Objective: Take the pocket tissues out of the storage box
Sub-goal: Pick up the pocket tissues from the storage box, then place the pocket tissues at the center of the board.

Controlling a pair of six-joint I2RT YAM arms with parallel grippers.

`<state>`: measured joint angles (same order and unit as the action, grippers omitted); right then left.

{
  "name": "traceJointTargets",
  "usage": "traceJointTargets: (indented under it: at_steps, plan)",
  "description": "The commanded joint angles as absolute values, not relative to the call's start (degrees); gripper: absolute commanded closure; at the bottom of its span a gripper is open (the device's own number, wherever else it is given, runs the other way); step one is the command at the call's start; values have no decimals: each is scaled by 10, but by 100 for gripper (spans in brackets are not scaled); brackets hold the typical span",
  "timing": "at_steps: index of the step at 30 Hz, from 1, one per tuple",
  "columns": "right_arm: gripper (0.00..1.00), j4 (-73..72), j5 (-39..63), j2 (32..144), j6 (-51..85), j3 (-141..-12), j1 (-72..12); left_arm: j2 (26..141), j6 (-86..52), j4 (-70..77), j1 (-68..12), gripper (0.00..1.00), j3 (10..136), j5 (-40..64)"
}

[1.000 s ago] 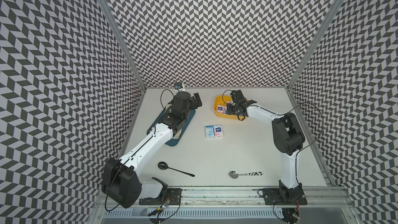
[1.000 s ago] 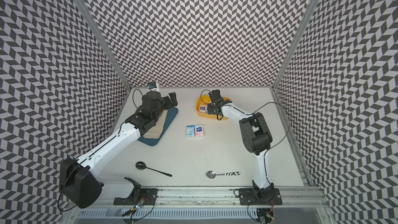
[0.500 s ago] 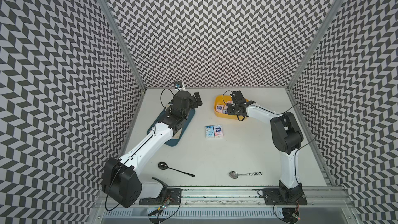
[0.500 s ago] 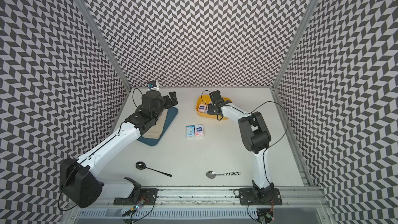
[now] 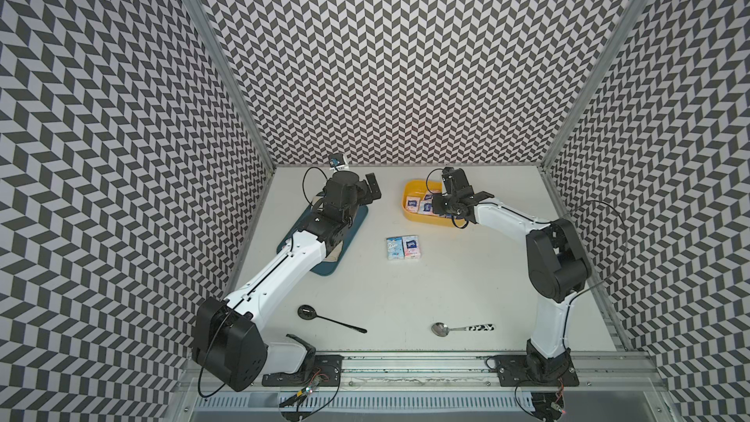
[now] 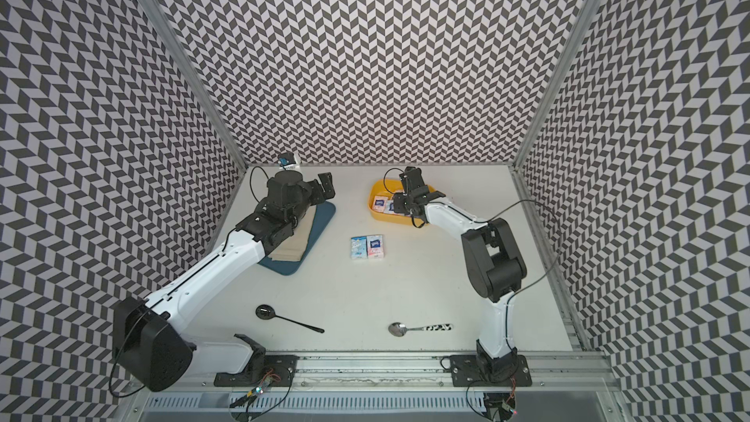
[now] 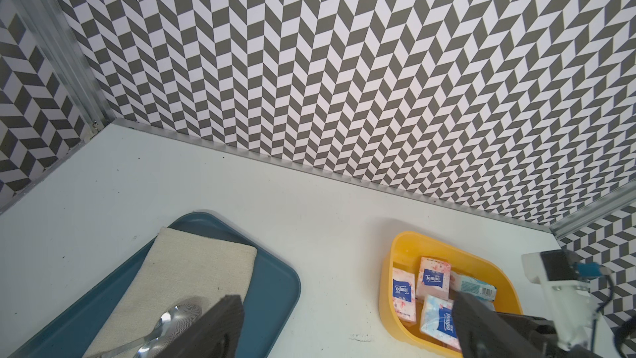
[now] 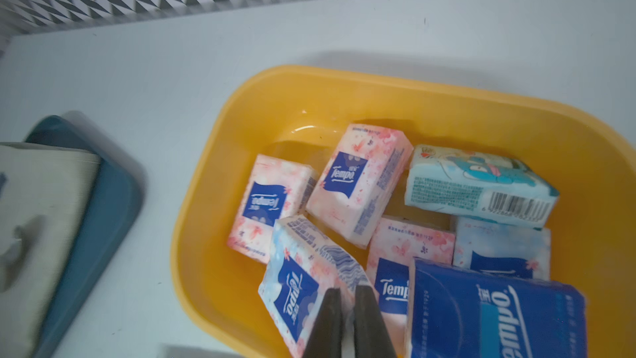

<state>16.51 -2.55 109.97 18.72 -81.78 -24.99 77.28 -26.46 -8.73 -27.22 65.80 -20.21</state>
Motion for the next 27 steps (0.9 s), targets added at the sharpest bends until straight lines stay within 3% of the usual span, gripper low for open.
traceJointTargets:
  at_steps: [1,7,16,23,27]
  plan:
    - [89,132,-18,1046,195,-808,-250,764,-262,-91,-272,1,674,-200]
    - [89,132,3,967,199,-727,-250,762,-264,-90,-272,1,674,-200]
    - [89,96,55,818,253,-499,-261,764,-271,-82,-274,1,673,-190]
    - [89,31,82,817,293,-412,-281,768,-278,-81,-278,1,671,-182]
    - [78,35,80,821,297,-405,-288,762,-272,-89,-279,1,668,-193]
